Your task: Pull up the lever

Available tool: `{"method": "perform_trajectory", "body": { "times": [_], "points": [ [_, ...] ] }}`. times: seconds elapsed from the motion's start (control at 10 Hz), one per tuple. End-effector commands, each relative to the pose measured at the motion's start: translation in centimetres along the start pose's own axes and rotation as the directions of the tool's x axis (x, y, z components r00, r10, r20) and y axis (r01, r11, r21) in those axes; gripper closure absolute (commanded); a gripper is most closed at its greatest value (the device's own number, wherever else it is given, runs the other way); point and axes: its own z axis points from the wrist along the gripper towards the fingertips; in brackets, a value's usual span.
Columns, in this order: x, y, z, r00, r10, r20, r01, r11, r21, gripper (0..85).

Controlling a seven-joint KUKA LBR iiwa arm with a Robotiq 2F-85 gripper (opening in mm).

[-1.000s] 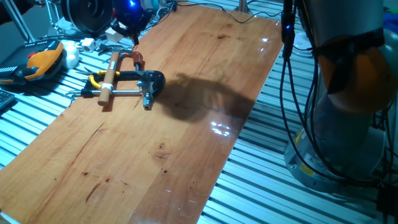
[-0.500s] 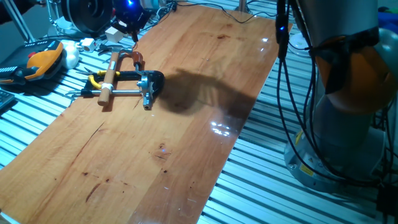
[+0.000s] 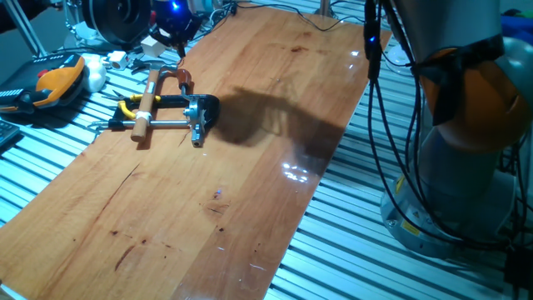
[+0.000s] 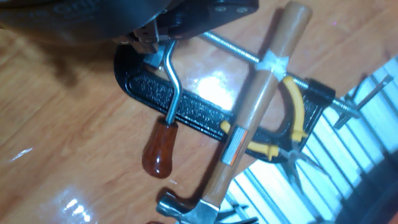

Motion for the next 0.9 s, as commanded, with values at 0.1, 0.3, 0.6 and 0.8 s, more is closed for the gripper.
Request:
{"method": "perform_trajectory", "body": {
  "times": [0.1, 0.3, 0.6, 0.8],
  "points": [
    [0.0, -0.4, 1.0, 1.0, 0.022, -0.002, -0.022, 1.0, -0.003, 85.0],
    [-0.1, -0.8, 1.8, 0.999, 0.036, 0.01, -0.036, 0.999, -0.013, 85.0],
    [-0.4, -0.8, 2.2, 0.999, 0.042, 0.007, -0.042, 0.999, -0.016, 85.0],
    [-0.5, -0.8, 2.4, 0.999, 0.042, 0.001, -0.042, 0.999, -0.019, 85.0]
  ]
}}
